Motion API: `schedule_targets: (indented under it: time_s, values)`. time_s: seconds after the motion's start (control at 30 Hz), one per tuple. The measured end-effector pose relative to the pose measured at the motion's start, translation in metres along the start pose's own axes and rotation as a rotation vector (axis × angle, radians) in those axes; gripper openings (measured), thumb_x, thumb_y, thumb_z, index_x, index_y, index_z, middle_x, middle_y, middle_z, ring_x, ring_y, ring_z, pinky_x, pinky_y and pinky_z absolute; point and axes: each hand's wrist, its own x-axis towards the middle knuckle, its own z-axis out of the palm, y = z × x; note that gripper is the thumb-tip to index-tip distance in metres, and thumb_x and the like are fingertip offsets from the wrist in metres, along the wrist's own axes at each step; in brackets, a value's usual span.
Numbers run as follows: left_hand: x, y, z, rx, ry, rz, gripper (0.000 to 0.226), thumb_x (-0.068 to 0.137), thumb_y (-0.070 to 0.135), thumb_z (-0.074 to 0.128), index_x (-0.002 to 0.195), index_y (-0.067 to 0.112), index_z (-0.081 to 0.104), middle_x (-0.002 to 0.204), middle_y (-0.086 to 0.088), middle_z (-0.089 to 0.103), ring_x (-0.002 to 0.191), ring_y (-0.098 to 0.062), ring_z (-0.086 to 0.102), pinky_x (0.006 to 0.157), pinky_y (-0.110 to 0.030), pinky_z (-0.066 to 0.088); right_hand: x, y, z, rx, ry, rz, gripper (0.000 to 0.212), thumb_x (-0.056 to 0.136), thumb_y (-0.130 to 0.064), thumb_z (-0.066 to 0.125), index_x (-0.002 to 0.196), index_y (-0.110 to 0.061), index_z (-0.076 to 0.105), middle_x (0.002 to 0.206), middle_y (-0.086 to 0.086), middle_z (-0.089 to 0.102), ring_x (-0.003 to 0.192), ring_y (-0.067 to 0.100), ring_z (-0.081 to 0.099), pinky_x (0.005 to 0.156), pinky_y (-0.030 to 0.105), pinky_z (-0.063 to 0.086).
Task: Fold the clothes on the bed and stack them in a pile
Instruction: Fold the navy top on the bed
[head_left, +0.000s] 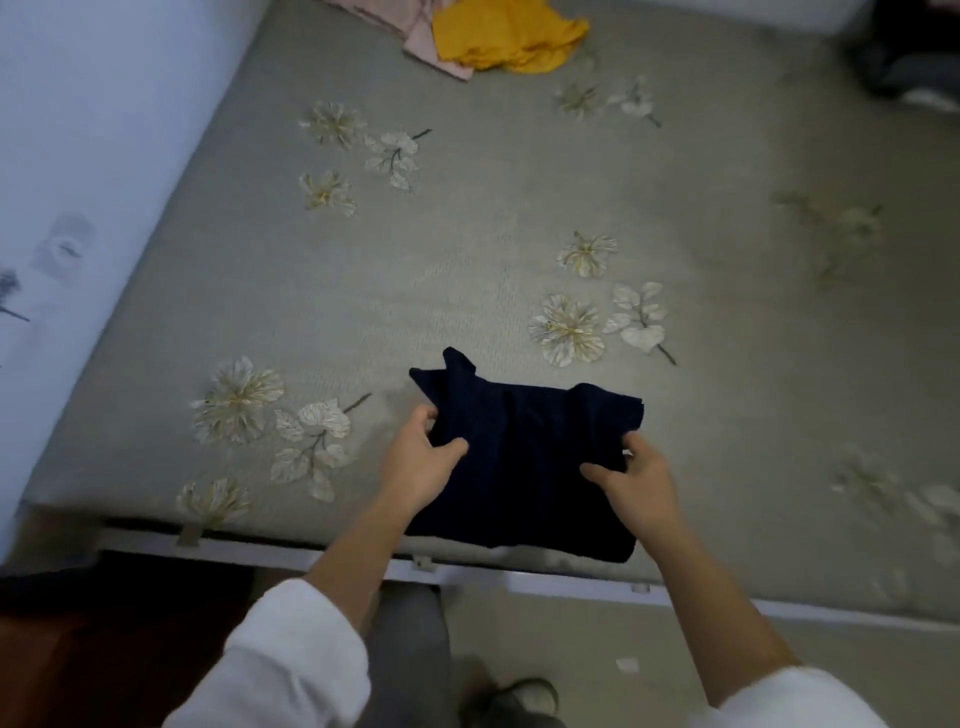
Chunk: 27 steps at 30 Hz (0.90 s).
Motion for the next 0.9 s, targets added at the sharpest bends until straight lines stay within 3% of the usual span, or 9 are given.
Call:
schedule_targets:
  time_s: [0.13,0.27,0.37,0.47,0.67,0.83,0.9]
  values:
    - [-0.06,0.042,0.075,0.075,-0.096,0.149,0.03,0.083,0.02,0.065,0.108,0.025,0.052,0.089,0.013,0.061,0.071,-0.001,0.059,0.045,-0.007,0.039,-0.057,0.042,-0.084,0.05,0.117,-0.04,0.028,0.082,-0.013,0.072,0.105,-0.017,0.056,0.092,-0.005,0.064,0.083,0.011,0.062,0.066,0.025,0.05]
    - [-0.12,0.077,0.15,0.162,-0.176,0.265,0.023,0.08,0.024,0.066,0.099,0.03,0.055,0.081,0.006,0.068,0.062,-0.006,0.064,0.048,-0.016,0.042,-0.117,0.094,-0.162,0.101,0.222,-0.026,0.025,0.082,-0.015,0.07,0.103,-0.017,0.057,0.096,-0.003,0.065,0.087,0.016,0.064,0.078,0.037,0.054]
    - [-0.159,0.101,0.207,0.226,-0.273,0.329,0.023,0.08,0.024,0.066,0.1,0.029,0.055,0.079,0.003,0.068,0.063,-0.012,0.066,0.053,-0.026,0.048,-0.157,0.133,-0.215,0.149,0.317,0.001,0.022,0.082,-0.016,0.071,0.1,-0.018,0.058,0.094,-0.003,0.065,0.084,0.015,0.064,0.075,0.036,0.054]
    - [-0.189,0.13,0.267,0.298,-0.383,0.392,0.022,0.08,0.023,0.066,0.1,0.026,0.057,0.078,0.001,0.068,0.062,-0.014,0.066,0.052,-0.025,0.046,-0.182,0.164,-0.267,0.171,0.424,0.038,0.02,0.08,-0.016,0.073,0.09,-0.023,0.057,0.088,-0.008,0.065,0.08,0.012,0.064,0.068,0.031,0.053]
    - [-0.221,0.195,0.393,0.415,-0.526,0.515,0.021,0.078,0.024,0.066,0.098,0.026,0.058,0.079,0.001,0.067,0.065,-0.015,0.066,0.053,-0.025,0.045,-0.196,0.216,-0.376,0.322,0.566,0.072,0.02,0.08,-0.014,0.073,0.095,-0.017,0.061,0.095,0.0,0.068,0.087,0.018,0.066,0.081,0.042,0.055]
    - [-0.228,0.249,0.51,0.412,-0.608,0.582,0.017,0.077,0.022,0.067,0.09,0.029,0.057,0.076,0.002,0.067,0.063,-0.015,0.067,0.055,-0.033,0.052,-0.18,0.257,-0.481,0.373,0.66,0.067,0.019,0.08,-0.015,0.073,0.093,-0.021,0.06,0.095,-0.003,0.068,0.086,0.015,0.066,0.072,0.03,0.054]
    - [-0.229,0.272,0.557,0.414,-0.634,0.593,0.018,0.078,0.022,0.067,0.09,0.029,0.057,0.074,0.002,0.067,0.057,-0.011,0.065,0.047,-0.025,0.047,-0.168,0.272,-0.527,0.384,0.697,0.074,0.02,0.079,-0.016,0.074,0.089,-0.025,0.059,0.093,-0.004,0.067,0.083,0.012,0.065,0.066,0.024,0.05]
